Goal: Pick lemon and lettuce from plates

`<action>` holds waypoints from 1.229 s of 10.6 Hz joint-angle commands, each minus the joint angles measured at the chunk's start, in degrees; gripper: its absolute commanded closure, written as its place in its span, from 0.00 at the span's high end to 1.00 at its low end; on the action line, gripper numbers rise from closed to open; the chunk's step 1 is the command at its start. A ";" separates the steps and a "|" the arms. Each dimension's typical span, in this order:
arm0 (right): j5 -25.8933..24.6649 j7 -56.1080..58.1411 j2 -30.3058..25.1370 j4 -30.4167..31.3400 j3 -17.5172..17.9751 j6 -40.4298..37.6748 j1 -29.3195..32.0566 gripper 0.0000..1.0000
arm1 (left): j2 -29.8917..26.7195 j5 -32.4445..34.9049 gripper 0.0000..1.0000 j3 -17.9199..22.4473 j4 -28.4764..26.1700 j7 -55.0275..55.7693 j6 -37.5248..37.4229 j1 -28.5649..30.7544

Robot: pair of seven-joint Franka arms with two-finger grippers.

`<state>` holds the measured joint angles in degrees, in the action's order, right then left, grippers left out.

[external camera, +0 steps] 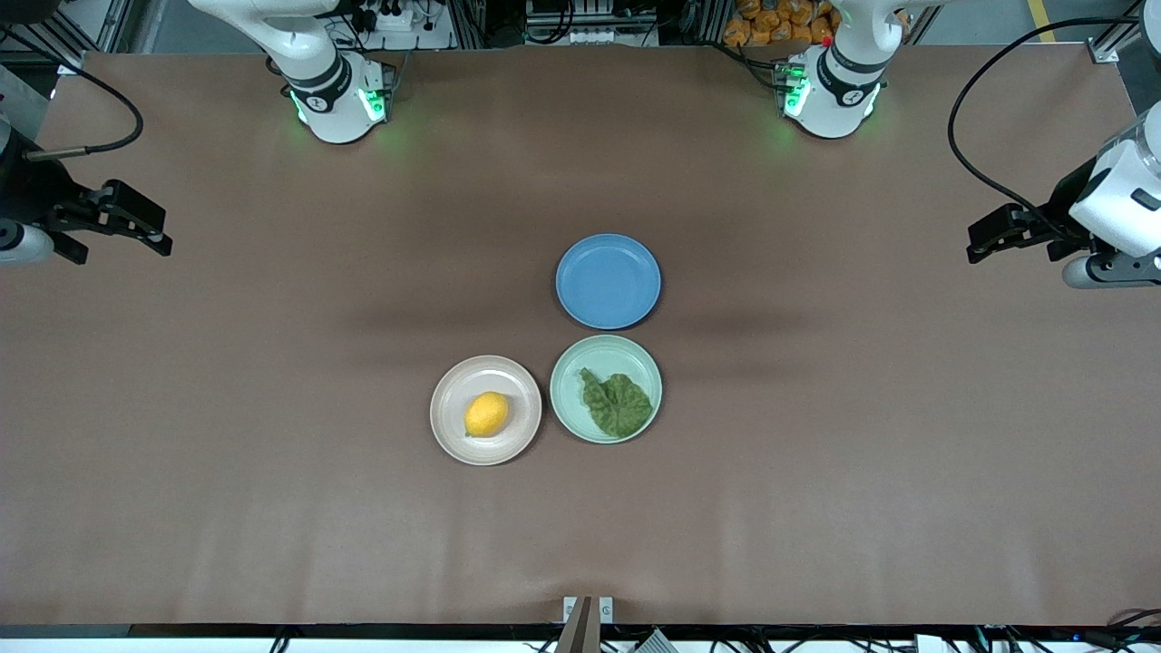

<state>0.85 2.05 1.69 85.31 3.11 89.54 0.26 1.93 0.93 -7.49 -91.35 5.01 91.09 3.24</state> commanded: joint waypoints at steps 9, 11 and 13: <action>-0.76 0.15 -0.72 1.97 0.49 0.11 0.44 1.00 | -0.44 -0.84 1.00 -0.86 -0.41 -0.44 0.40 0.27; -0.76 0.24 -0.72 1.88 0.49 0.10 0.53 1.00 | -0.35 -0.84 1.00 -0.86 -0.41 -0.44 0.40 0.27; -0.76 0.24 -0.72 1.97 0.49 0.10 0.44 1.00 | -0.17 -0.84 1.00 -1.47 -0.41 -0.35 0.57 0.10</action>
<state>0.84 2.05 1.71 86.55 3.15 89.60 0.26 1.95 0.93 -8.09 -91.40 5.01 91.09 3.13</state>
